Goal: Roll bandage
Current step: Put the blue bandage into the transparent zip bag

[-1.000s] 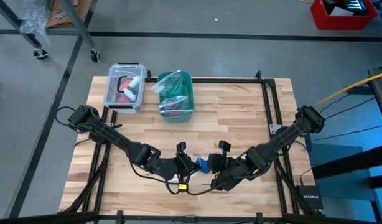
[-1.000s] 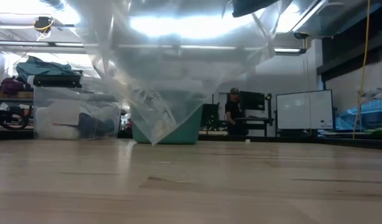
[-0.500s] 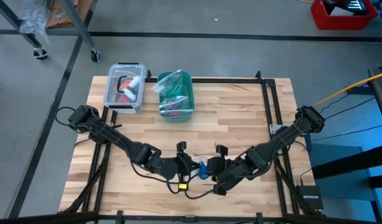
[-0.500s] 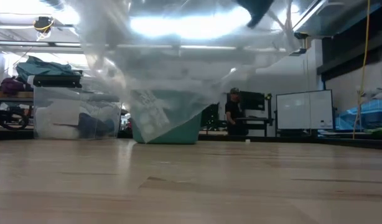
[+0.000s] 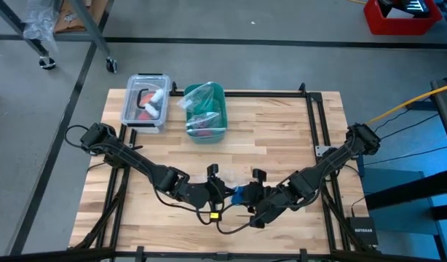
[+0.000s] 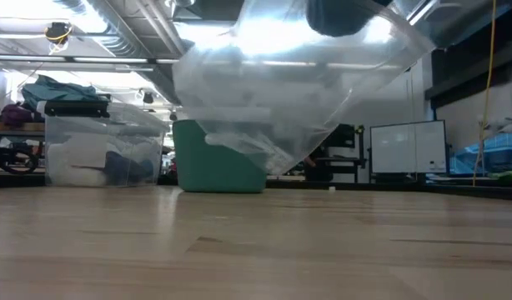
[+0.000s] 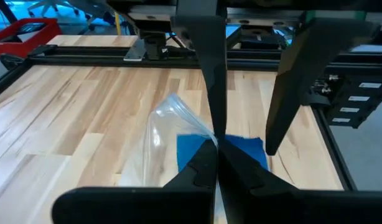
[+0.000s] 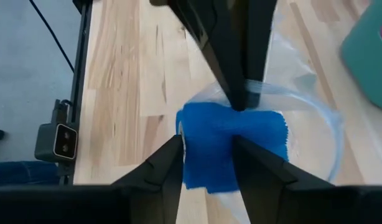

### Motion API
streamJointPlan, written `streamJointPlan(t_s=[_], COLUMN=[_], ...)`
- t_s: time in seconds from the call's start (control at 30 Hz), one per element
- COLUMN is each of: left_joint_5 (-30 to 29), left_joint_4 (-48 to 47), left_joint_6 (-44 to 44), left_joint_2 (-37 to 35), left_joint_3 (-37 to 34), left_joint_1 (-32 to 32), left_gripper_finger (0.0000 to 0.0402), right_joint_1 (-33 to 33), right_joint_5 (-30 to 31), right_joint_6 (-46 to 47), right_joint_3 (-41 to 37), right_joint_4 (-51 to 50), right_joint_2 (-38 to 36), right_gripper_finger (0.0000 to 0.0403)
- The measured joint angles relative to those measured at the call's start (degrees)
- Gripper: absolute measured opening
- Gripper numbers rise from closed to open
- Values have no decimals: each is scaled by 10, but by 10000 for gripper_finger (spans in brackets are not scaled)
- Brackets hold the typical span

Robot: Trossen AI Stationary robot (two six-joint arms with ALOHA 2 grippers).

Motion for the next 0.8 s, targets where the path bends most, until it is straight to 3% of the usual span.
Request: streamJointPlan(t_s=[0.53, 0.8], left_joint_5=[20, 20], left_joint_4=[8, 66], left_joint_6=[-17, -8], left_joint_2=[-2, -3], left_joint_3=[0, 0], left_joint_1=[-15, -13], left_gripper_finger=[0, 0], right_joint_1=[-4, 18], right_joint_5=[100, 97], right_joint_6=[29, -81], right_joint_3=[0, 0], right_joint_4=[-4, 0], right_joint_2=[-38, -97], right_gripper_finger=[140, 140])
